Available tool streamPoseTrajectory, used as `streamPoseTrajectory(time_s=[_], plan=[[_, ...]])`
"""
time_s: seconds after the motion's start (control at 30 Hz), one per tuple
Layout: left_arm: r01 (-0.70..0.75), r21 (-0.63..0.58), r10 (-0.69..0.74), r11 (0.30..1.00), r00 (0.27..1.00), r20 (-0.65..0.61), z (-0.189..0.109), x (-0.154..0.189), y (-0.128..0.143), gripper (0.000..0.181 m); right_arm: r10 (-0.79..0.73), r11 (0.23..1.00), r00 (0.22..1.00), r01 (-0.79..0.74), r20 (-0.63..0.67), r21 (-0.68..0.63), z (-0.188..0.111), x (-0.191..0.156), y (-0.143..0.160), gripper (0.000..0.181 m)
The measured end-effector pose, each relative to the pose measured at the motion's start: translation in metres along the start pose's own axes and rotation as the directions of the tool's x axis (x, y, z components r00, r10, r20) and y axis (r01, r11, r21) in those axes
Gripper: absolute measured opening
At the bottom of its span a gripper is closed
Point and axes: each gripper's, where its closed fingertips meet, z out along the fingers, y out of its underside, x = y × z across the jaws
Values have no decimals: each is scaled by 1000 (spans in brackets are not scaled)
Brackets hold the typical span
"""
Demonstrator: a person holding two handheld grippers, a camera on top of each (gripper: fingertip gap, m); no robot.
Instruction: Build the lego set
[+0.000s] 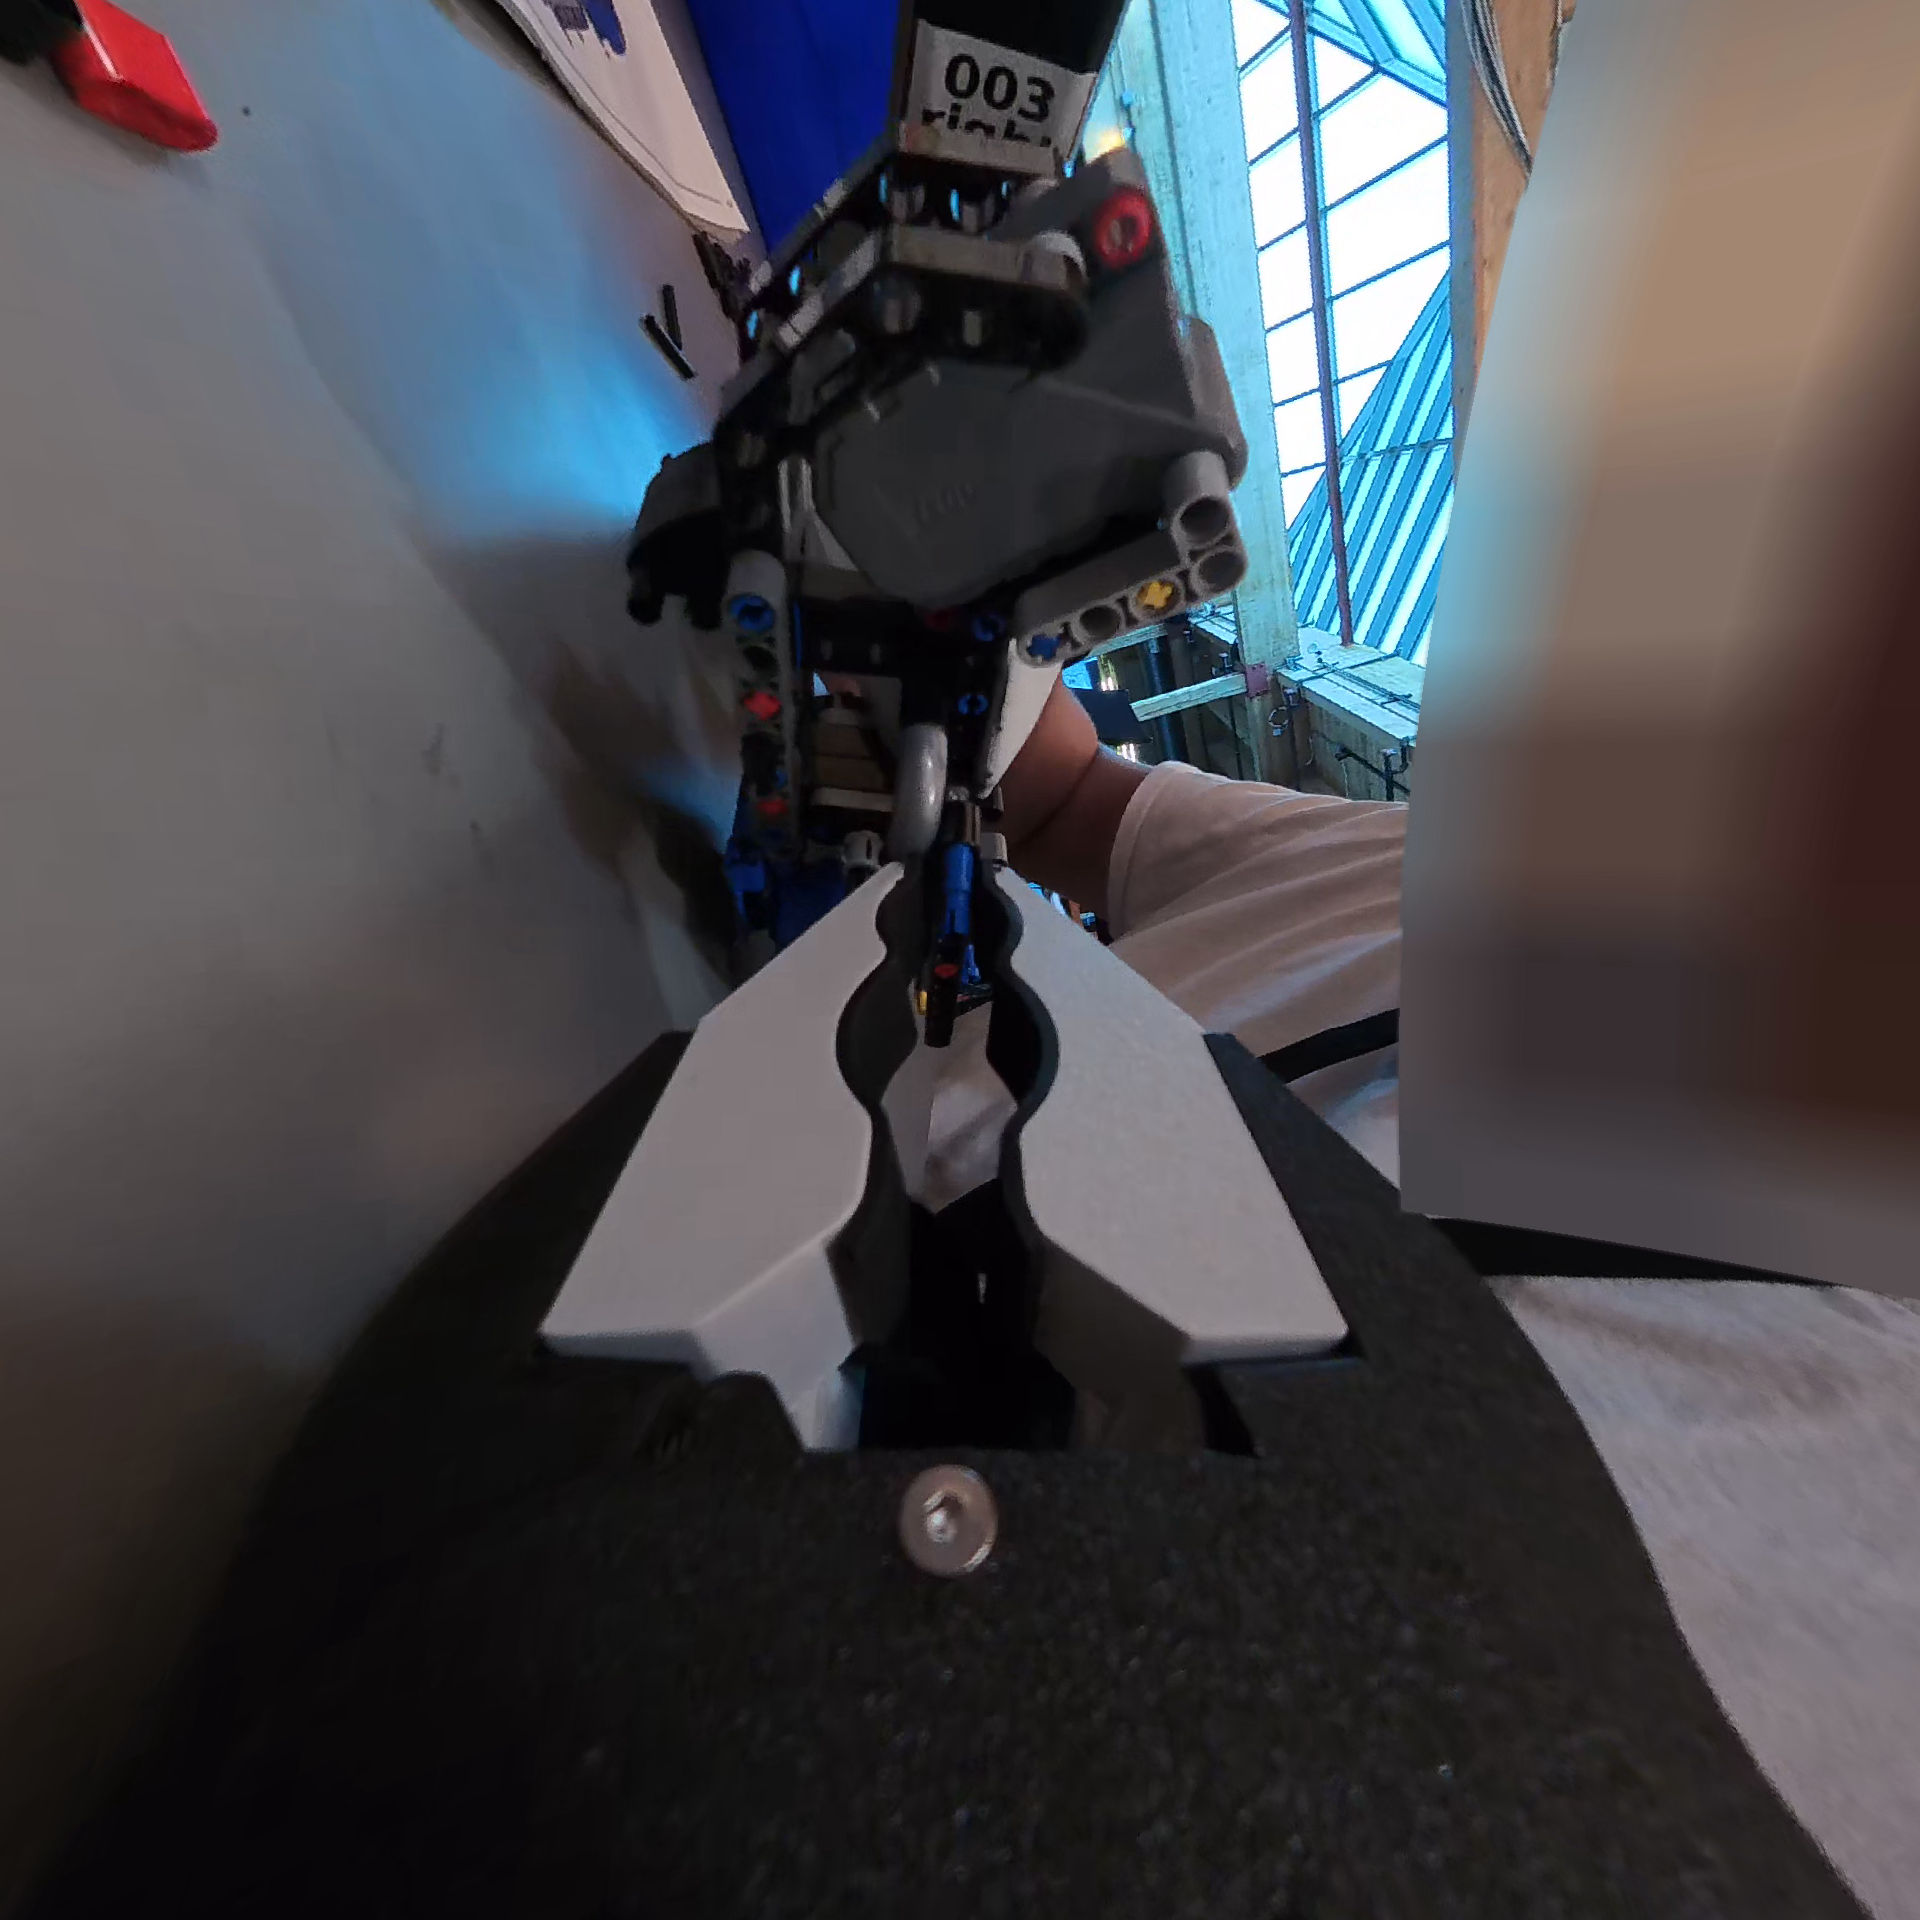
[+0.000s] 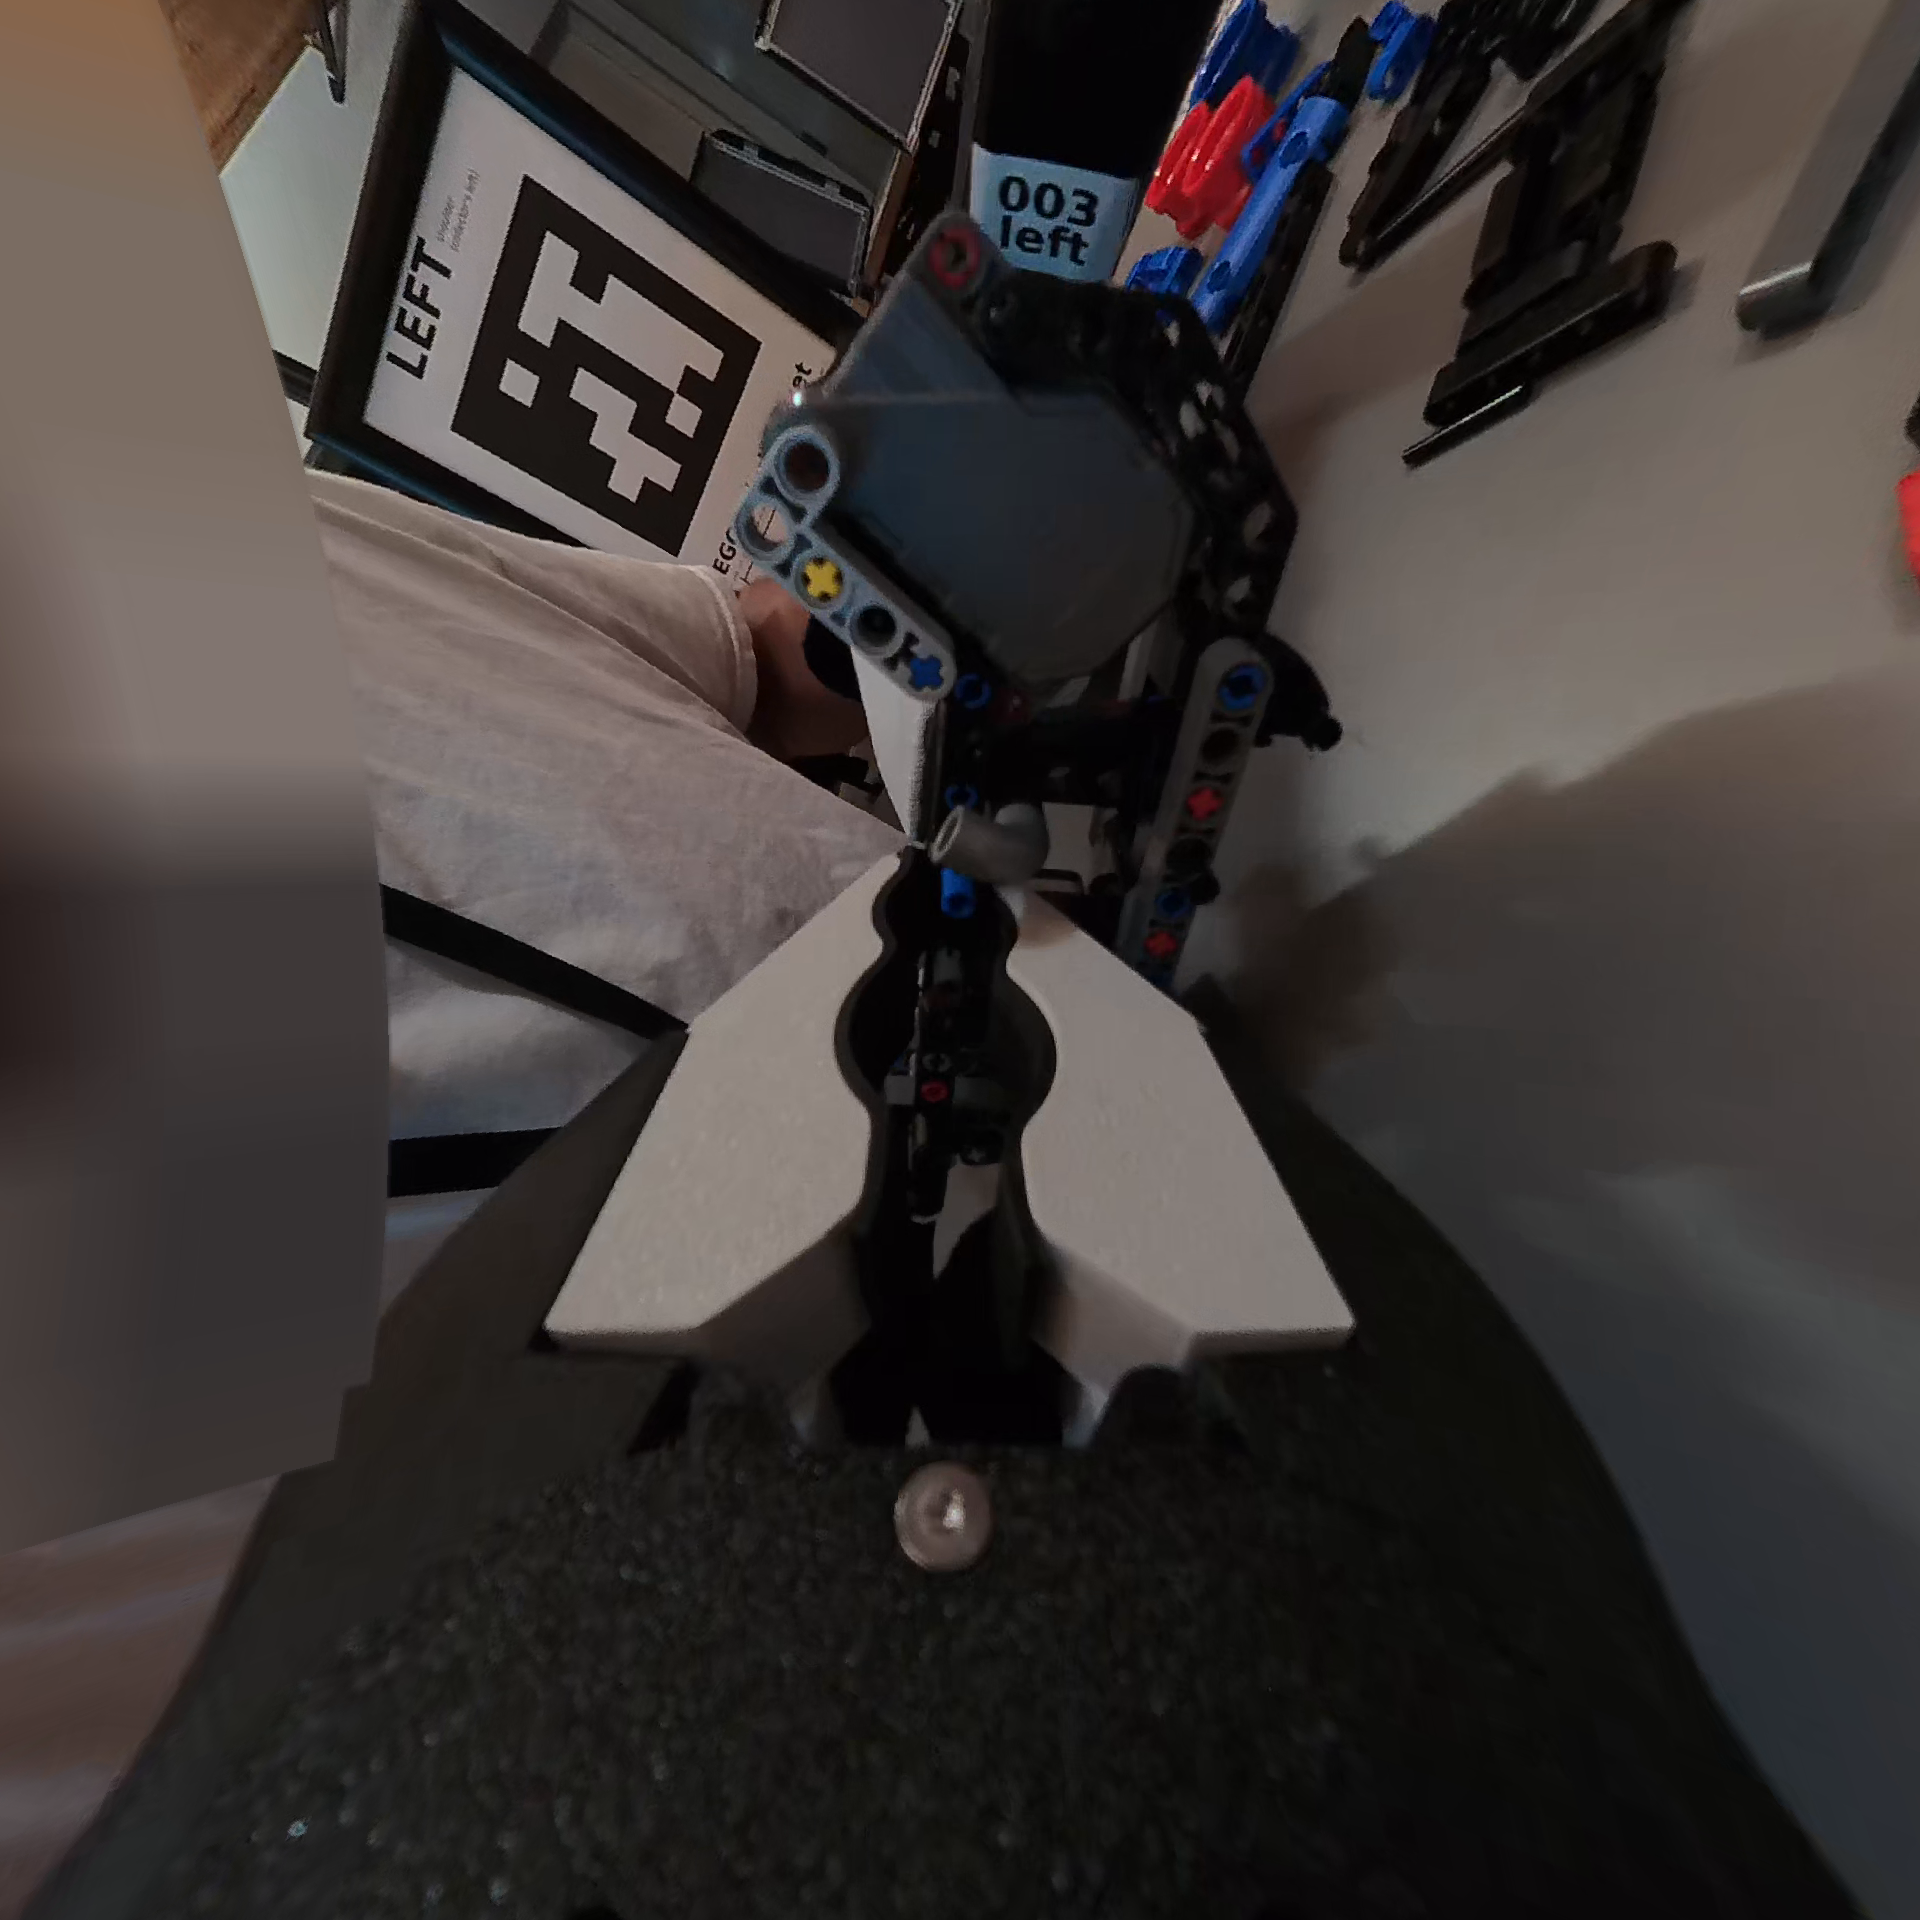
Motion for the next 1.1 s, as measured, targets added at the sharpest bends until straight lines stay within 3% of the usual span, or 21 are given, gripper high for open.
streamPoseTrajectory(time_s=[0.27, 0.47, 0.63, 0.77, 1.1], plan=[[-76, -4, 76, 997, 994, 73, 1, -5, 2, 4, 58, 998, 998, -58, -3, -9, 0, 4, 2, 7], [-28, -4, 28, 1000, 1000, 11, 1, -1, 0, 4, 13, 1000, 1000, -13, -3, -2, 1, 1, 2, 7], [-25, 32, 24, 999, 999, 32, 0, -4, -5, 5, 93, 994, 996, -94, 13, 59, -2, 6, -3, 7], [0, 44, -2, 999, 999, 33, 0, -6, -8, 5, 152, 986, 988, -153, 17, 72, 1, 12, -3, 19], [19, 48, -20, 999, 999, 30, -1, -7, -10, 5, 185, 976, 979, -193, 80, 101, 0, 10, -6, 19]])
